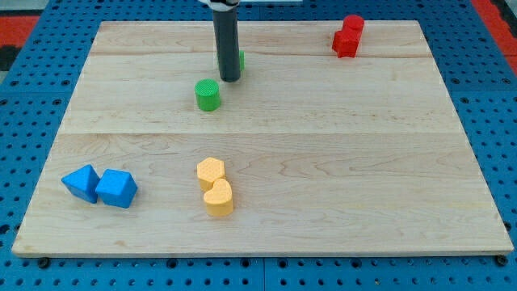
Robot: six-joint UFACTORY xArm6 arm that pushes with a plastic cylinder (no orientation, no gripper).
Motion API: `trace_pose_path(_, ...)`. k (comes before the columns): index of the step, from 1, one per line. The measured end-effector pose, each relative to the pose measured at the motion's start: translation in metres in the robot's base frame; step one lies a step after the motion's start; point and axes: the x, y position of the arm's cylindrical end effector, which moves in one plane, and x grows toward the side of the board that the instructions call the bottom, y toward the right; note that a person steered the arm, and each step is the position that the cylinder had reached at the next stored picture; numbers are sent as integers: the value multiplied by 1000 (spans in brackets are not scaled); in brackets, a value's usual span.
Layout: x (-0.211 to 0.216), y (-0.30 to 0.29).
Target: Move green circle into green star
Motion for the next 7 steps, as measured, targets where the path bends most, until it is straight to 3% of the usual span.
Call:
trace_pose_path(1,-32,-9)
trace_pose_path(2,-11,32)
trace_pose_path(3,49,52)
trace_pose_path(4,85,6)
trace_pose_path(5,91,-53)
trace_pose_path(6,66,-71)
trace_pose_path(7,47,-44)
